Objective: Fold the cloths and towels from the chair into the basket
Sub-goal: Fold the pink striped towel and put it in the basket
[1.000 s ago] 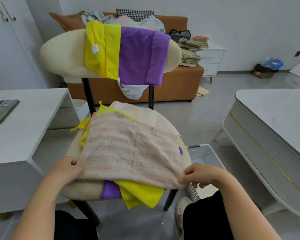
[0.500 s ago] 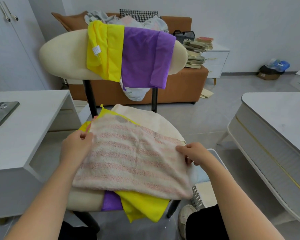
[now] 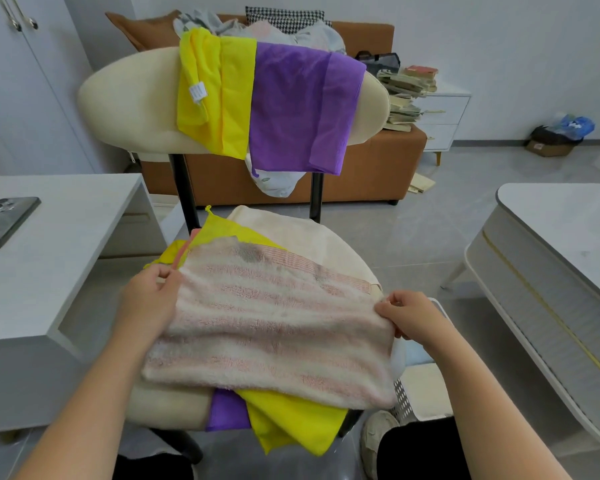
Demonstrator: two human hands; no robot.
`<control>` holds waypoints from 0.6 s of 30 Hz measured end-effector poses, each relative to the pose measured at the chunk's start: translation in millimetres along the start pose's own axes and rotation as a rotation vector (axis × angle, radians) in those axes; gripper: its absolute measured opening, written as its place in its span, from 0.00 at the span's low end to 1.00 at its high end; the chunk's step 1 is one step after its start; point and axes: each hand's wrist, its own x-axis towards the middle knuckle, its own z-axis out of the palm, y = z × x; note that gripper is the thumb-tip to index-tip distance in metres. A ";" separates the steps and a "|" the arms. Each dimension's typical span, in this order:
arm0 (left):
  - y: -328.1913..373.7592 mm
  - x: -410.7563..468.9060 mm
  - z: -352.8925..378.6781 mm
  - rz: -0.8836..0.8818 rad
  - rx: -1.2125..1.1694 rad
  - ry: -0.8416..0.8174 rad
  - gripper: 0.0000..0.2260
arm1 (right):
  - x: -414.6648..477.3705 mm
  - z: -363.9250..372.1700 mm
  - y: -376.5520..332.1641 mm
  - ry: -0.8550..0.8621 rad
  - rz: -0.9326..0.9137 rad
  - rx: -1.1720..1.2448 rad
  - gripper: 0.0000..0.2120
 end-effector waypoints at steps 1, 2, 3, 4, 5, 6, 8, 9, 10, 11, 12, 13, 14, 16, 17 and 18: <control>-0.5 1.8 1.5 -0.001 0.004 0.005 0.07 | 1.3 1.4 0.4 0.010 -0.001 -0.009 0.08; -1.4 3.1 2.8 -0.005 0.014 -0.002 0.07 | 2.7 3.1 0.8 0.016 -0.002 -0.015 0.09; -2.7 3.7 3.9 -0.012 0.034 -0.023 0.08 | 3.8 5.3 1.6 0.020 -0.006 -0.032 0.10; -4.0 3.5 4.7 -0.023 0.063 -0.051 0.10 | 5.3 7.8 2.7 0.026 -0.016 -0.063 0.10; -5.0 2.6 5.5 -0.033 0.090 -0.080 0.11 | 6.7 10.2 3.7 0.034 -0.029 -0.100 0.11; -5.1 1.1 5.4 -0.042 0.107 -0.102 0.11 | 7.5 12.3 4.3 0.042 -0.041 -0.131 0.11; -5.1 -1.7 3.0 -0.067 0.099 -0.120 0.12 | 7.8 15.1 4.3 0.051 -0.056 -0.158 0.11; -5.9 -2.0 0.9 -0.084 0.090 -0.124 0.12 | 7.1 15.5 3.7 0.055 -0.058 -0.147 0.10; -6.7 -2.3 -2.0 -0.102 0.097 -0.134 0.13 | 5.9 15.3 3.1 0.061 -0.060 -0.127 0.09; -8.4 -2.4 -5.3 -0.120 0.111 -0.155 0.16 | 4.1 14.9 2.7 0.068 -0.066 -0.113 0.08; -10.8 -3.2 -8.4 -0.140 0.122 -0.183 0.20 | 2.6 14.6 2.8 0.073 -0.072 -0.106 0.07; -13.7 -3.5 -11.4 -0.163 0.126 -0.222 0.24 | 0.6 14.4 3.3 0.079 -0.076 -0.100 0.07; -17.4 -4.3 -14.1 -0.184 0.124 -0.264 0.27 | -1.5 14.3 3.7 0.086 -0.080 -0.095 0.06; -22.3 -7.3 -20.0 -0.219 0.102 -0.359 0.28 | -5.9 14.2 4.7 0.111 -0.095 -0.083 0.07; -23.4 -10.7 -23.6 -0.225 0.102 -0.409 0.28 | -7.9 14.1 4.8 0.130 -0.112 -0.074 0.08; -23.8 -14.7 -27.2 -0.223 0.101 -0.453 0.29 | -9.7 14.3 4.6 0.150 -0.134 -0.065 0.09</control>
